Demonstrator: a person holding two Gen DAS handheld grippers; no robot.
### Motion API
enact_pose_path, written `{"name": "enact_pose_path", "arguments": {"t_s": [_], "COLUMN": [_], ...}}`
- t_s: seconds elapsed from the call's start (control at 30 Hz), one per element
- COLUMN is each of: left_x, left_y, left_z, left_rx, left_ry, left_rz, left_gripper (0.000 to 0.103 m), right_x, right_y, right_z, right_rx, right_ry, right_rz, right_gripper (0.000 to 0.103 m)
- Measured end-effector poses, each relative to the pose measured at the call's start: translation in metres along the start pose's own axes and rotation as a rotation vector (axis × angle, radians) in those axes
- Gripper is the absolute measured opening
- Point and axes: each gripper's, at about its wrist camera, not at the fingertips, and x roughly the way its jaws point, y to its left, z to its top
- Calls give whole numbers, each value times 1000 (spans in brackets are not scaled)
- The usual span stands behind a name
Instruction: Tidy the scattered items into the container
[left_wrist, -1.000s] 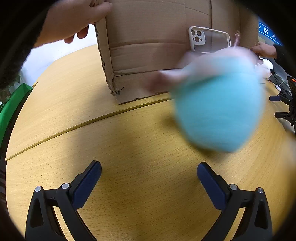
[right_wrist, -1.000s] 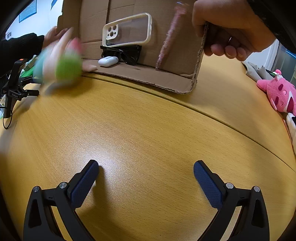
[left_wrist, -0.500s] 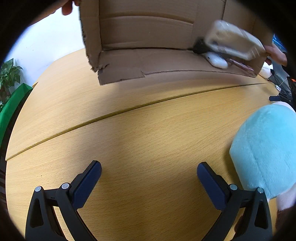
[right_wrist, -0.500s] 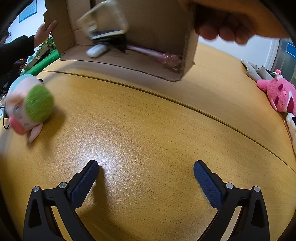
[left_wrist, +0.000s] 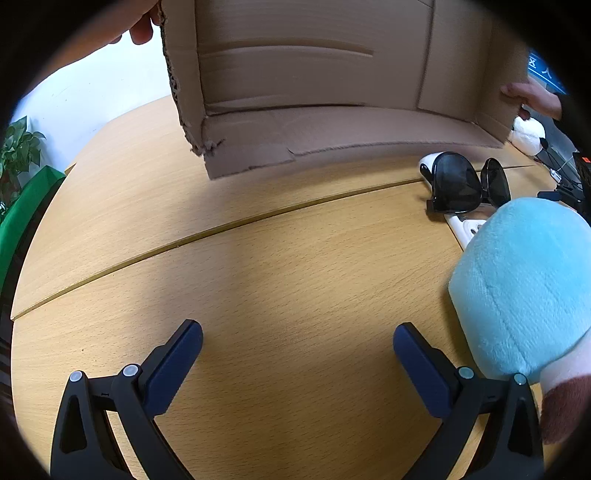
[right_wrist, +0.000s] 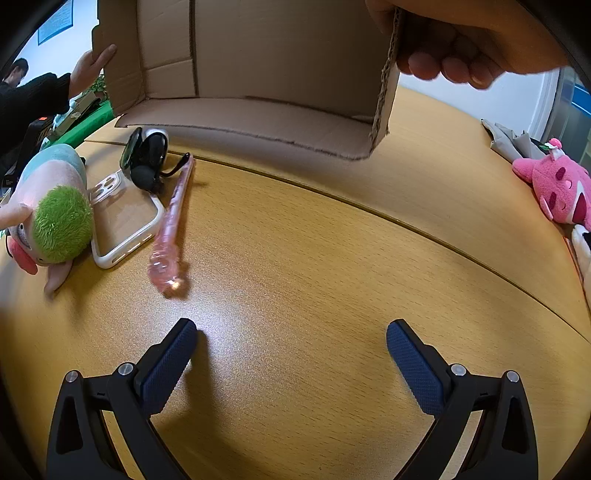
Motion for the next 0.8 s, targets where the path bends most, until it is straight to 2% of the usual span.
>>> {"name": "enact_pose_path", "arguments": {"t_s": [0.8], "left_x": [-1], "left_y": [-2], "left_z": [-1], "left_rx": [7], "left_ry": [1], "left_rz": [-5], "left_gripper": [103], "right_x": [0], "right_y": [-1], "right_z": [0], "right_rx": [-1], "right_ry": [0], "right_rz": [1], "right_gripper": [103]}}
